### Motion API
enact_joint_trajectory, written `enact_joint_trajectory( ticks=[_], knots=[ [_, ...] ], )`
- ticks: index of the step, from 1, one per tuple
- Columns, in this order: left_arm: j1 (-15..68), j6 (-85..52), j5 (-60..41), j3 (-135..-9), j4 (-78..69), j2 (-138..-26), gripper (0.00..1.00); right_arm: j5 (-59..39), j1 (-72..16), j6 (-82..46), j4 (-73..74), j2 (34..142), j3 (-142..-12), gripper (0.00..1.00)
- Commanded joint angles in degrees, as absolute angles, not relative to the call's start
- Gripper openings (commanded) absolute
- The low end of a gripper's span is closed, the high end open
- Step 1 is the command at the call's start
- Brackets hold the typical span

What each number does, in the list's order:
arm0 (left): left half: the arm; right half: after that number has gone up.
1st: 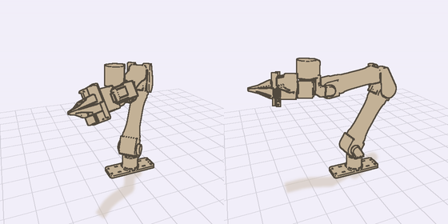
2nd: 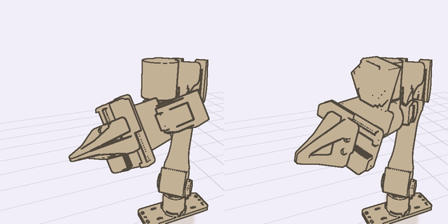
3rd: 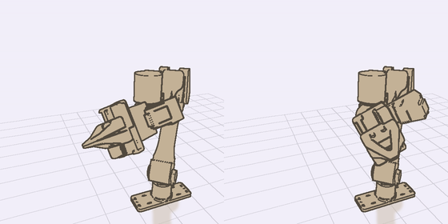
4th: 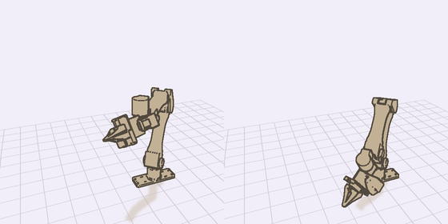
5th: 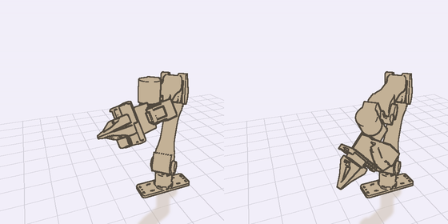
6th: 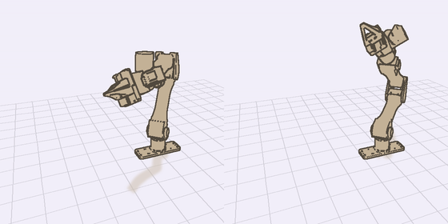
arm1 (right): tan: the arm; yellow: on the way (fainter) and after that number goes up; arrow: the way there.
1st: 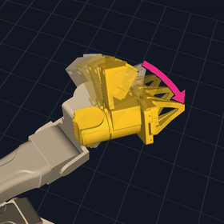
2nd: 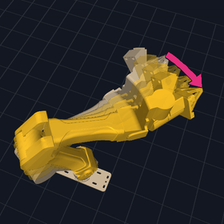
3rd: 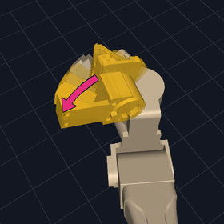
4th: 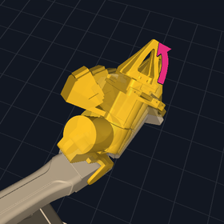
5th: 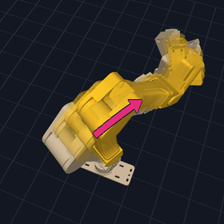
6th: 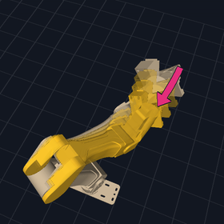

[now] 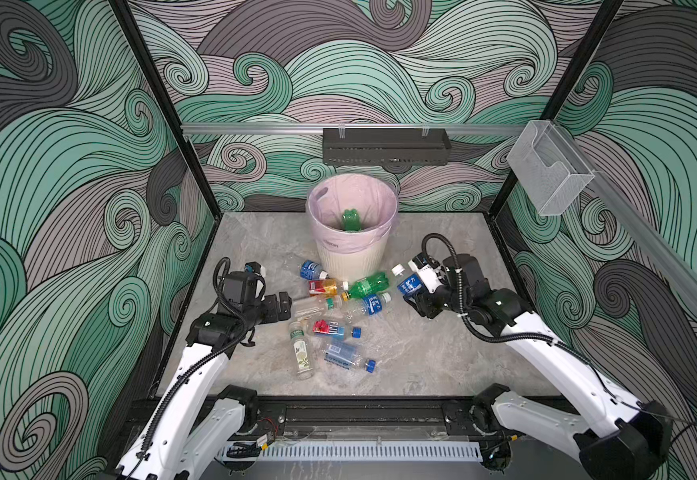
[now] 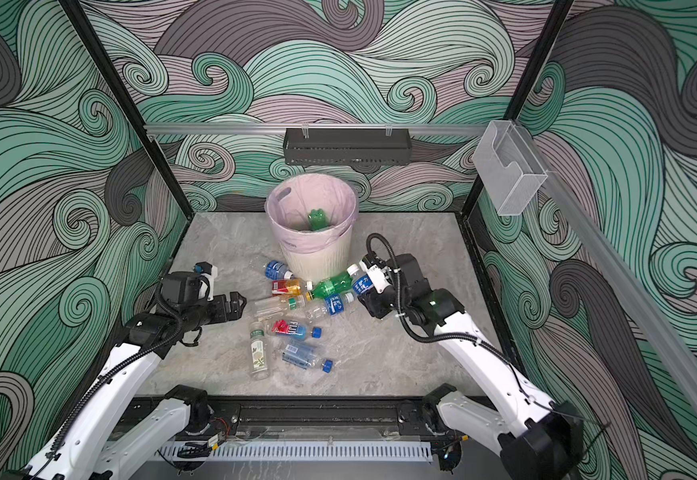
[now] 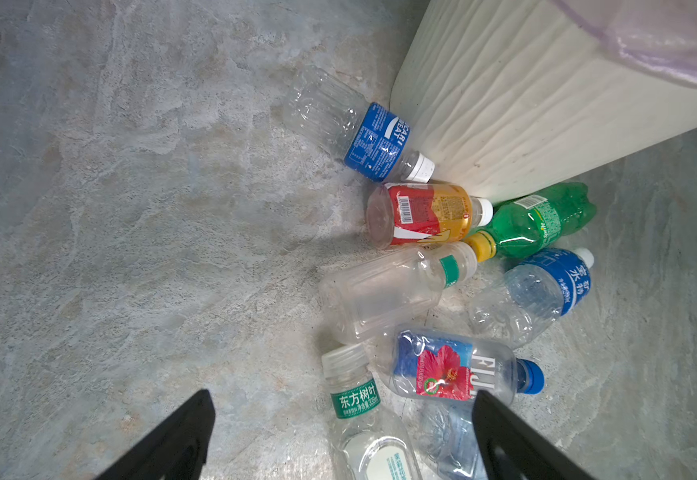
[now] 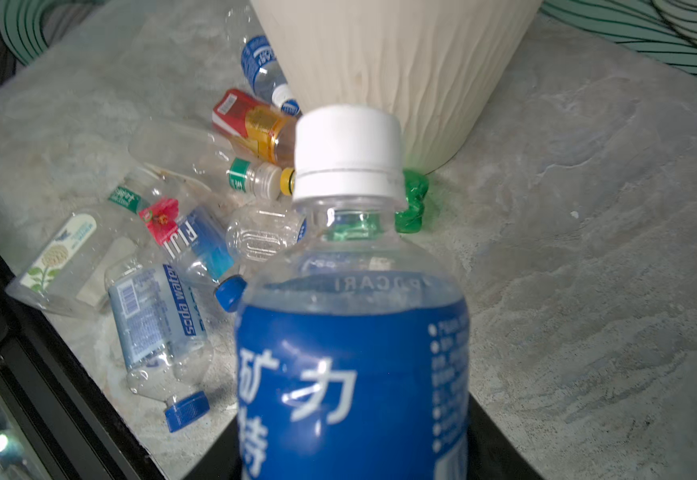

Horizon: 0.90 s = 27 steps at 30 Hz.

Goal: Throw the plastic bottles in the bin
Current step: 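Lift the water bottle with the right gripper and release it over the bin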

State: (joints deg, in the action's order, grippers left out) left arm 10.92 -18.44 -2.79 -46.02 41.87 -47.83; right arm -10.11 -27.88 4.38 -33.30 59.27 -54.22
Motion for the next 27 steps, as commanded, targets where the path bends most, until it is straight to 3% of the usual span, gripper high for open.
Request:
enact_joint_trajectory(
  ticks=[1, 7, 13, 15, 17, 20, 22, 27],
  knots=[
    [10.55, -18.08, -3.13, -46.87, 40.32, -49.28, 0.98, -11.69, -27.07, -0.14, -31.92, 57.13, -54.91, 0.53],
    [10.55, -18.00, -3.96, -47.47, 39.07, -50.25, 0.98, -15.12, -26.92, -0.03, -30.59, 60.36, -65.55, 0.52],
    [10.55, -16.94, -3.69, -49.45, 39.73, -50.89, 0.98, -17.14, -27.35, -2.78, -30.75, 79.94, -95.15, 0.47],
    [10.55, -17.08, -3.90, -49.91, 39.73, -50.89, 0.98, -12.45, -28.67, -4.52, -33.93, 91.04, -110.44, 0.52],
    [10.55, -17.17, -4.68, -50.59, 39.89, -50.97, 0.98, -5.55, -30.80, -2.16, -42.98, 102.94, -127.88, 0.69],
    [10.55, -16.06, -6.04, -52.29, 42.12, -51.09, 0.98, -6.63, -31.83, -0.76, -51.99, 113.01, -144.00, 0.79],
    [10.55, -14.92, -5.95, -52.67, 43.87, -50.77, 0.98, -7.69, -32.28, -0.06, -50.95, 112.44, -142.32, 0.80],
    [10.55, -12.91, -5.89, -51.19, 45.45, -49.08, 0.98, -7.78, -32.45, 0.64, -40.02, 101.03, -122.32, 0.86]
  ],
)
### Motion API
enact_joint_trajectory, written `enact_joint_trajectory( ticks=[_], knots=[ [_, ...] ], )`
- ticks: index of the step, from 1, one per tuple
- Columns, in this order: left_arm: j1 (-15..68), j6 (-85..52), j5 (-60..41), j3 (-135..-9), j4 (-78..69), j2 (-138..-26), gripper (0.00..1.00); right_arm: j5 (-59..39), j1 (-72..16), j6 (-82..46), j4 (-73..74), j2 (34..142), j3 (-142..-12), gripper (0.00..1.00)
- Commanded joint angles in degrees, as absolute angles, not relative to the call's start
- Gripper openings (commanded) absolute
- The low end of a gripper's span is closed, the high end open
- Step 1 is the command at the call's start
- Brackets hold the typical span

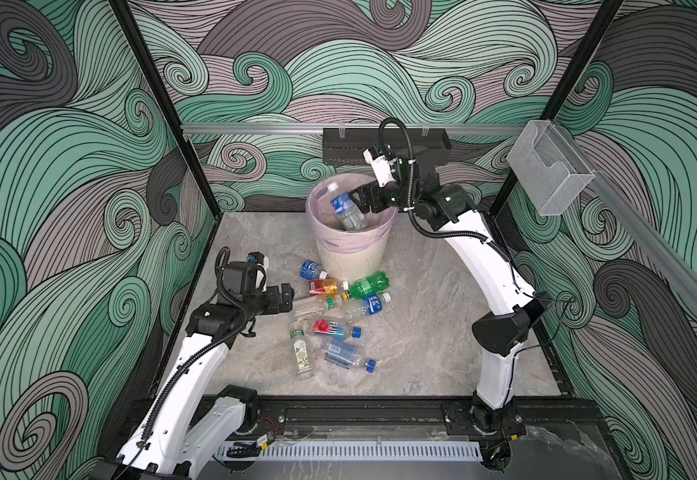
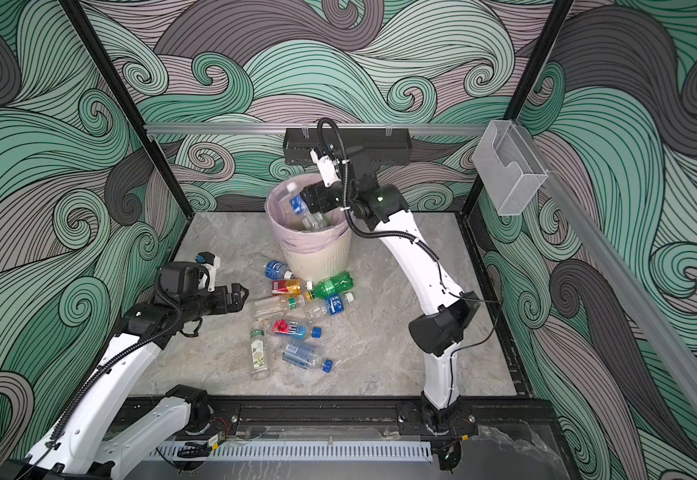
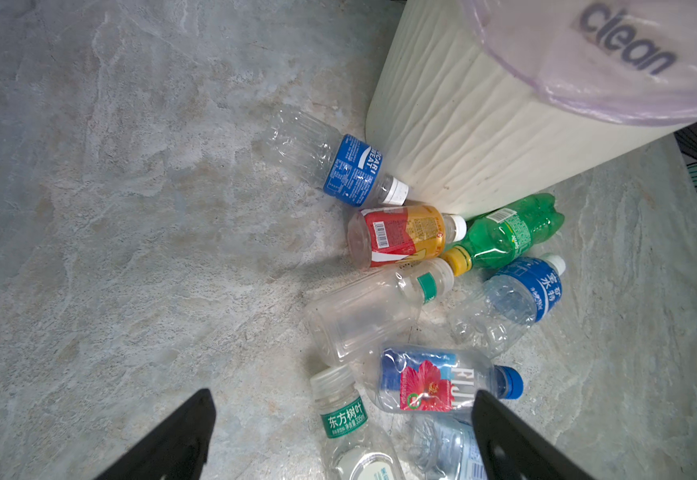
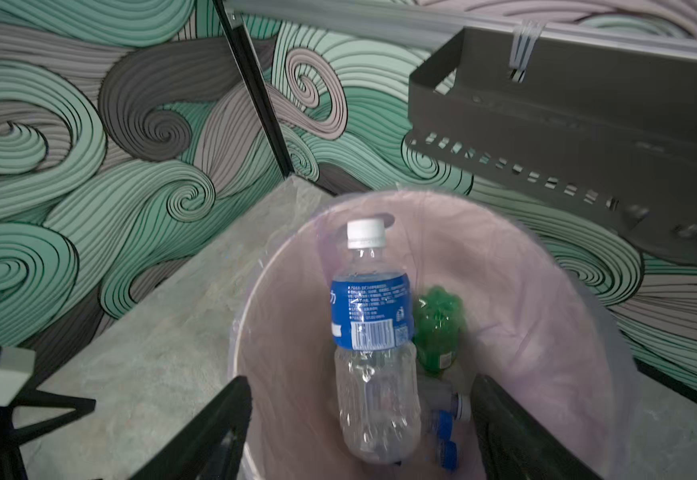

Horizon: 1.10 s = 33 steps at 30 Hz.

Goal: Throw the plastic bottles in the bin
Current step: 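Lift the water bottle with the right gripper and release it over the bin, then withdraw the right gripper while the left gripper grasps a green-label clear bottle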

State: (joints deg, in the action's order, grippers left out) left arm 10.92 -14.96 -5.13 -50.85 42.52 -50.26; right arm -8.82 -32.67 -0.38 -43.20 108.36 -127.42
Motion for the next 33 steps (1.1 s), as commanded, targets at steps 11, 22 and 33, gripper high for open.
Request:
enact_joint_trajectory(
  ticks=[11, 22, 33],
  knots=[
    [10.84, -17.78, -9.64, -48.73, 46.23, -48.43, 0.97, -3.79, -32.24, -0.24, -29.48, 75.77, -87.53, 0.92],
    [19.41, -29.41, -1.48, -45.88, 52.70, -50.46, 0.97, 1.97, -27.92, -6.75, -25.10, 63.66, -64.80, 0.98],
    [33.49, -42.89, 4.22, -39.30, 50.42, -53.97, 0.97, 3.79, -24.54, -8.22, -25.37, 63.67, -60.02, 0.99]
  ],
)
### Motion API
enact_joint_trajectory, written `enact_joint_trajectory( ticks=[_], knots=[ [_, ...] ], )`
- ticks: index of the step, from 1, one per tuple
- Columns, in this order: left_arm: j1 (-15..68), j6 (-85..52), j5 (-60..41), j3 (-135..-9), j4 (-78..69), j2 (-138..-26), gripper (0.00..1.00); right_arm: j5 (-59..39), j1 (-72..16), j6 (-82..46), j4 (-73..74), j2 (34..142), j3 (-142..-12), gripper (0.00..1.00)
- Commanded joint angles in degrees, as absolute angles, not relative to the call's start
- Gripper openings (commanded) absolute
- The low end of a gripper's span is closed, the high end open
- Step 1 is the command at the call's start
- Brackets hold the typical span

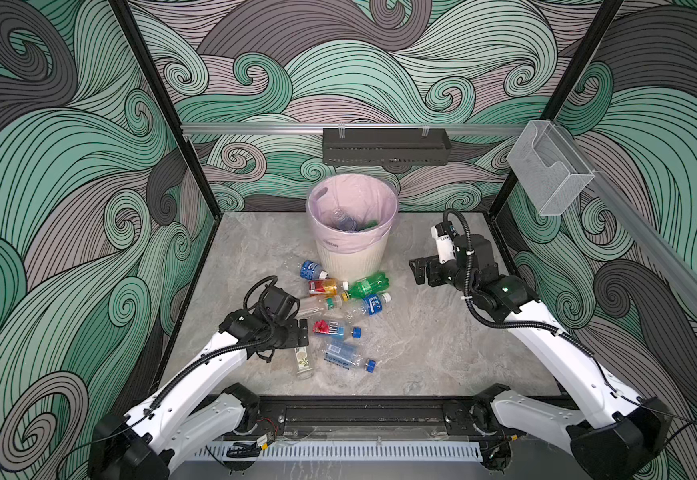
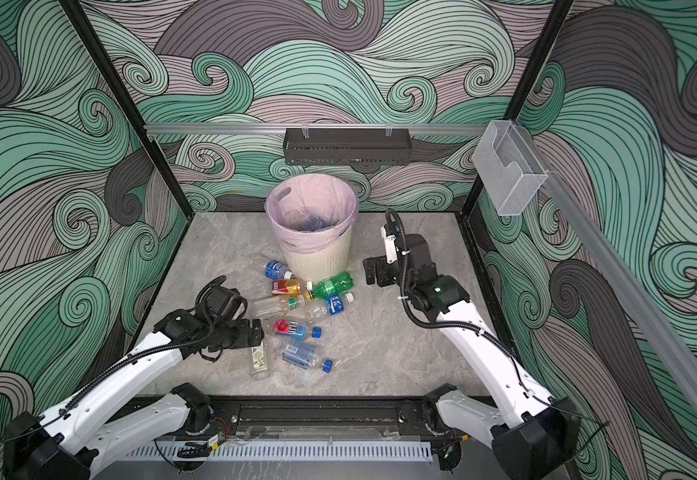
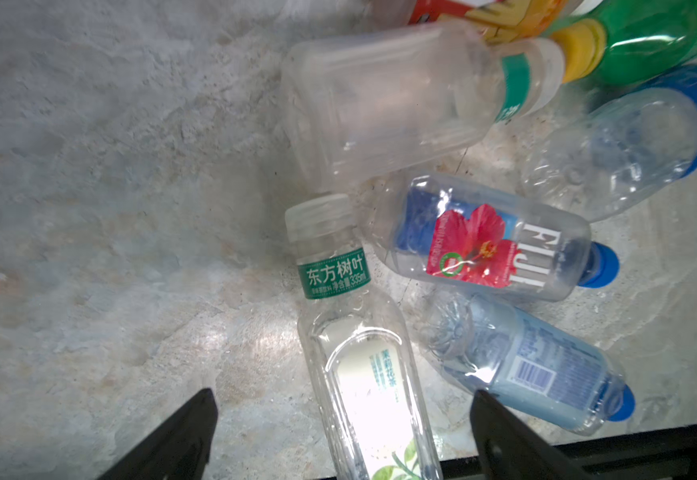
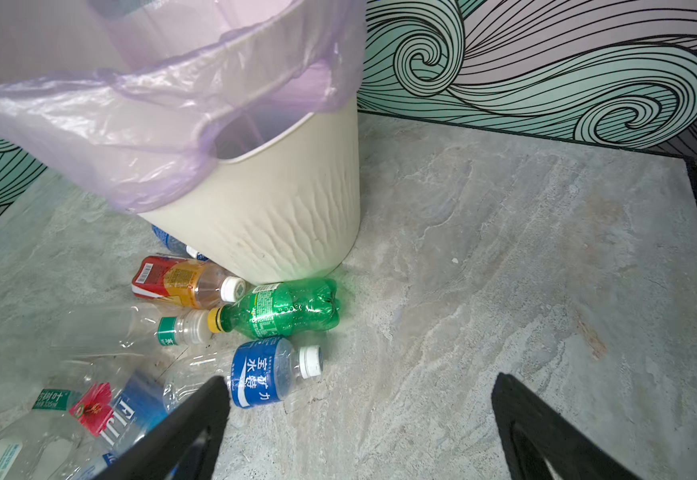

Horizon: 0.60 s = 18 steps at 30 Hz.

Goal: Throw the plastic bottles in the bin
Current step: 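Withdraw the right gripper while the left gripper grasps a green-label clear bottle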

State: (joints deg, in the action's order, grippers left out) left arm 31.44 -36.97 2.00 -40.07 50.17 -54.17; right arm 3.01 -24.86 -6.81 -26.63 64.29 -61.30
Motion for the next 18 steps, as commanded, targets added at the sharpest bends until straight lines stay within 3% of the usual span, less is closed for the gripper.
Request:
enact_joint_trajectory(
  ticks=[1, 13, 18],
  knots=[
    [34.88, -44.29, 4.50, -38.41, 49.61, -54.17, 0.96, 3.82, -24.40, -8.50, -24.98, 63.88, -59.68, 0.99],
    [44.45, -50.71, 7.20, -35.45, 41.13, -65.39, 0.91, 3.25, -24.17, -8.79, -24.26, 65.66, -58.67, 0.99],
    [44.56, -51.41, 7.65, -34.48, 39.62, -68.44, 0.79, 3.80, -24.13, -8.26, -24.87, 65.09, -57.98, 0.99]
  ],
)
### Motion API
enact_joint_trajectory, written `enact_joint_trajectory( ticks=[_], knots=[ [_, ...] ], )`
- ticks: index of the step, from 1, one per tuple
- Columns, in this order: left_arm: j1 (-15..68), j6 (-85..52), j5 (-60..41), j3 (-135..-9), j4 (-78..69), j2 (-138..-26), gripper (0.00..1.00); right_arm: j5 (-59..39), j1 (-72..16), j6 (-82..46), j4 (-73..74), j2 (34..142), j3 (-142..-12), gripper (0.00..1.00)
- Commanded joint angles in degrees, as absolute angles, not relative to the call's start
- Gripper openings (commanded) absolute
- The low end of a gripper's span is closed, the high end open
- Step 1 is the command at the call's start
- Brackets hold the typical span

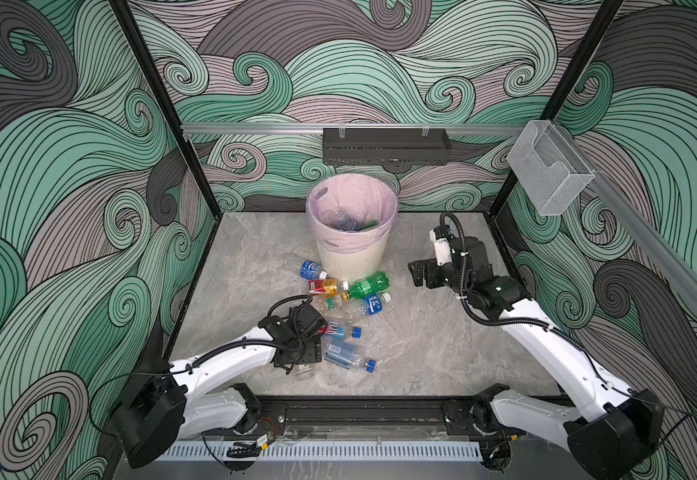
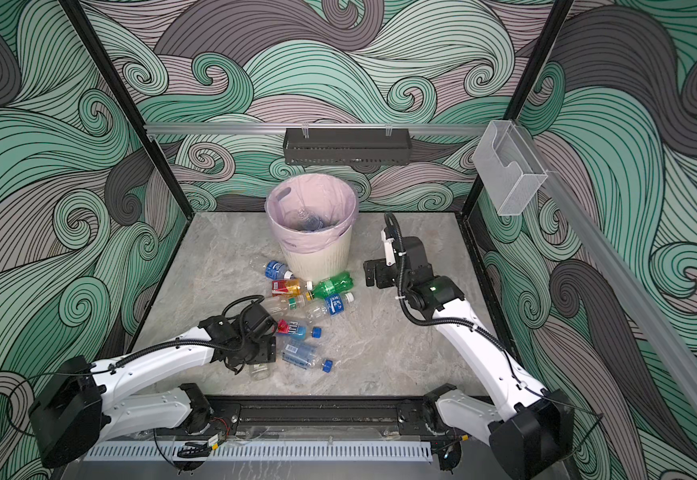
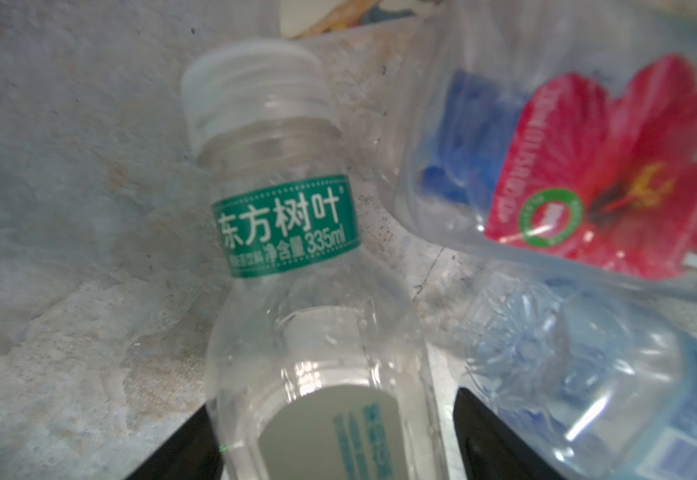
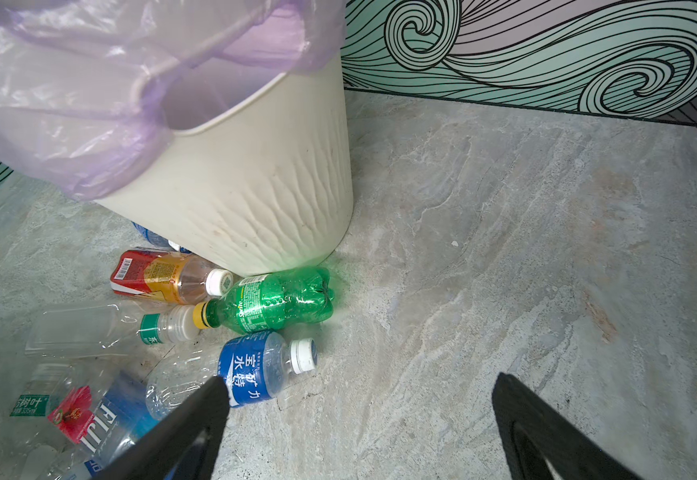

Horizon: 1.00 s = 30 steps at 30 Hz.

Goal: Throw the plastic bottles in the bin
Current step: 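Withdraw the right gripper while the left gripper grasps a green-label clear bottle, then lift the green-label clear bottle with the left gripper over the bin and release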

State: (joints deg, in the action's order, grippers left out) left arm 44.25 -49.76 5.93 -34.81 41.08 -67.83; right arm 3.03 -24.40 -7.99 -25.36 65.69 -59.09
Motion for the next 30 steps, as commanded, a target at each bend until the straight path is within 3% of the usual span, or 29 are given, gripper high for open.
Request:
enact_joint_trajectory(
  ticks=[1, 6, 21, 25, 30],
  knots=[
    [44.56, -51.70, 7.73, -34.30, 39.36, -68.38, 0.75, 3.93, -24.07, -8.20, -24.89, 64.96, -57.85, 0.99],
    [44.56, -52.91, 10.52, -35.63, 42.26, -67.84, 0.57, 3.88, -24.00, -8.04, -25.03, 65.04, -57.88, 0.99],
    [43.03, -46.85, 28.98, -47.79, 55.49, -49.18, 0.56, 3.89, -24.00, -6.95, -25.80, 63.64, -55.76, 0.99],
    [38.17, -37.00, 23.73, -50.39, 48.15, -45.13, 0.55, 2.33, -24.04, -7.12, -25.50, 62.77, -54.70, 0.99],
    [30.44, -27.23, 13.08, -61.24, 43.33, -51.13, 0.53, 1.39, -24.18, -6.75, -26.01, 62.16, -53.53, 0.98]
  ],
)
